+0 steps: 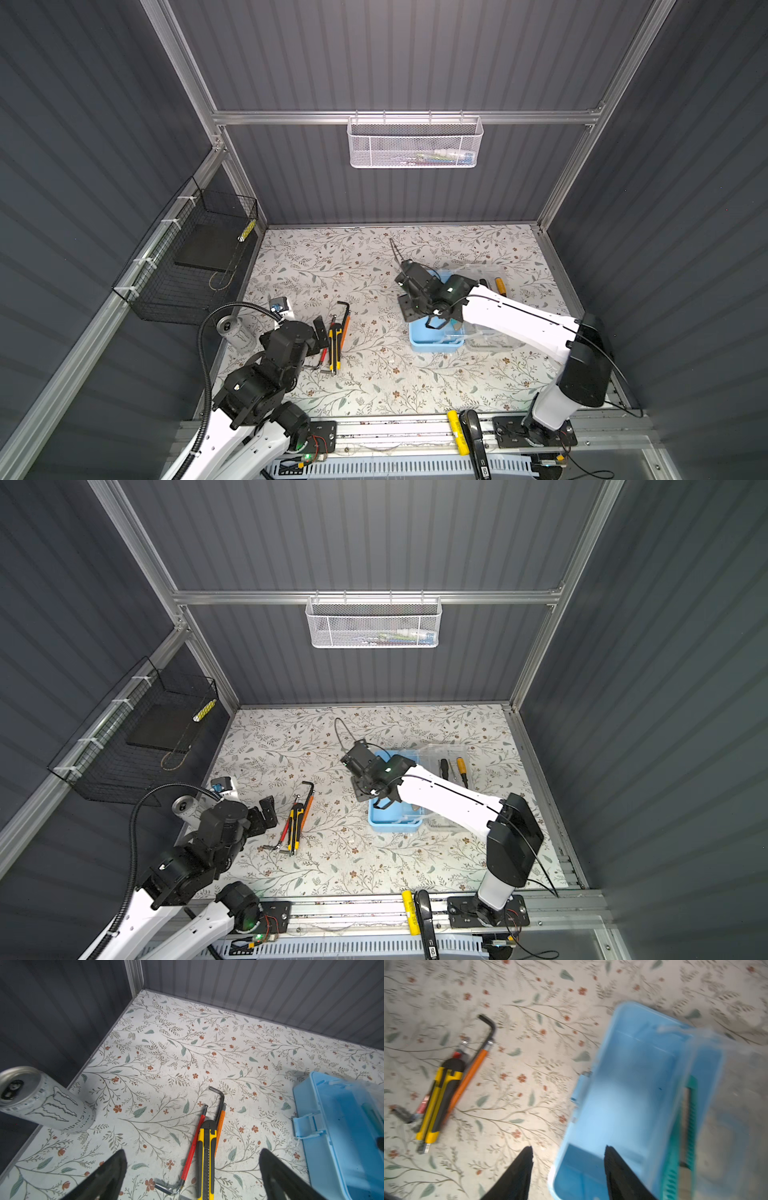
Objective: Pack the tool kit
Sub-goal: 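Lower the knife into the box, open right gripper, move back to tools, then lower right gripper onto the yellow-black utility knife and close on it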
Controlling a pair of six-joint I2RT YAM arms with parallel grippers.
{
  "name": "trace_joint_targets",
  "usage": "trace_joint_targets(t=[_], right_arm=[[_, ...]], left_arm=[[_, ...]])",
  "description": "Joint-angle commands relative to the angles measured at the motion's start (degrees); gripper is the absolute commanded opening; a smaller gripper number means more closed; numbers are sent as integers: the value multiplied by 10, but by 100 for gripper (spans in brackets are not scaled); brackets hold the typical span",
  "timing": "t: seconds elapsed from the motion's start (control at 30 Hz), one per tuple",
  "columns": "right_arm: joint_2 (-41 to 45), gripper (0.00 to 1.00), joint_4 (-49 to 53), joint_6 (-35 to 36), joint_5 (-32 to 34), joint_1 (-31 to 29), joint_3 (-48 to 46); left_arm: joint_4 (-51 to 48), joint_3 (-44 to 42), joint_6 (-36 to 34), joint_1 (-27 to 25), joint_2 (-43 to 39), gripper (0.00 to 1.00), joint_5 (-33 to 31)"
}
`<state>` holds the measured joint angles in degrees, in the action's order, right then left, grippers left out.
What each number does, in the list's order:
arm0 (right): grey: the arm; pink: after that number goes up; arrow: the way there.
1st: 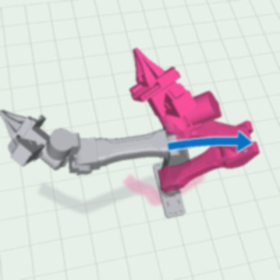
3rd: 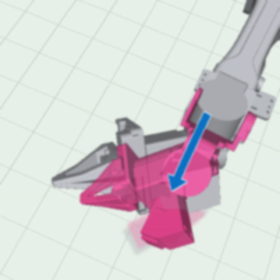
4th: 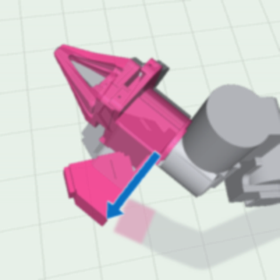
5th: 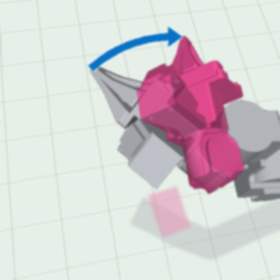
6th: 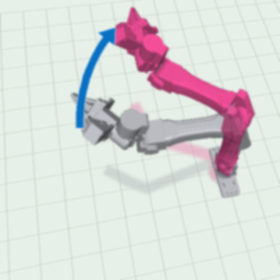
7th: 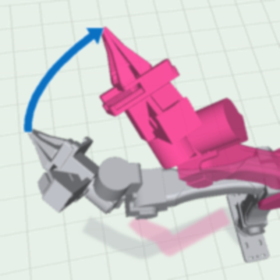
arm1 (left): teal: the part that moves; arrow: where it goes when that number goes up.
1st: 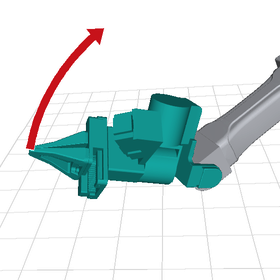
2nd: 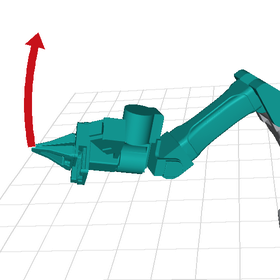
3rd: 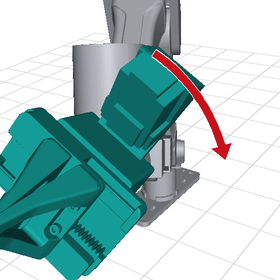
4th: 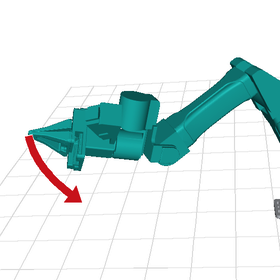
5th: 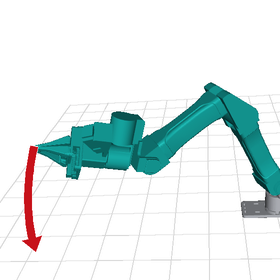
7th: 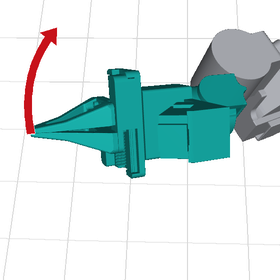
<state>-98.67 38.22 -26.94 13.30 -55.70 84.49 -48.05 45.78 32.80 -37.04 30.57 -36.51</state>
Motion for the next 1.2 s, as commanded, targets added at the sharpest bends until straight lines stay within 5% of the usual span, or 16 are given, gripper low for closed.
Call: trace_joint_targets(t=[0.0, 0.47, 1.17], right_arm=[[-64, 58, -43, -14, -53, -37, 39], [-277, 61, -61, -42, -123, -117, 208], [-359, 58, 22, 8, -110, -110, 274]], left_arm=[[-50, 46, 0, 0, 3, 99, -20], [-86, 77, -19, 0, -12, 99, -26], [-74, 69, -30, -1, -11, 99, -3]])
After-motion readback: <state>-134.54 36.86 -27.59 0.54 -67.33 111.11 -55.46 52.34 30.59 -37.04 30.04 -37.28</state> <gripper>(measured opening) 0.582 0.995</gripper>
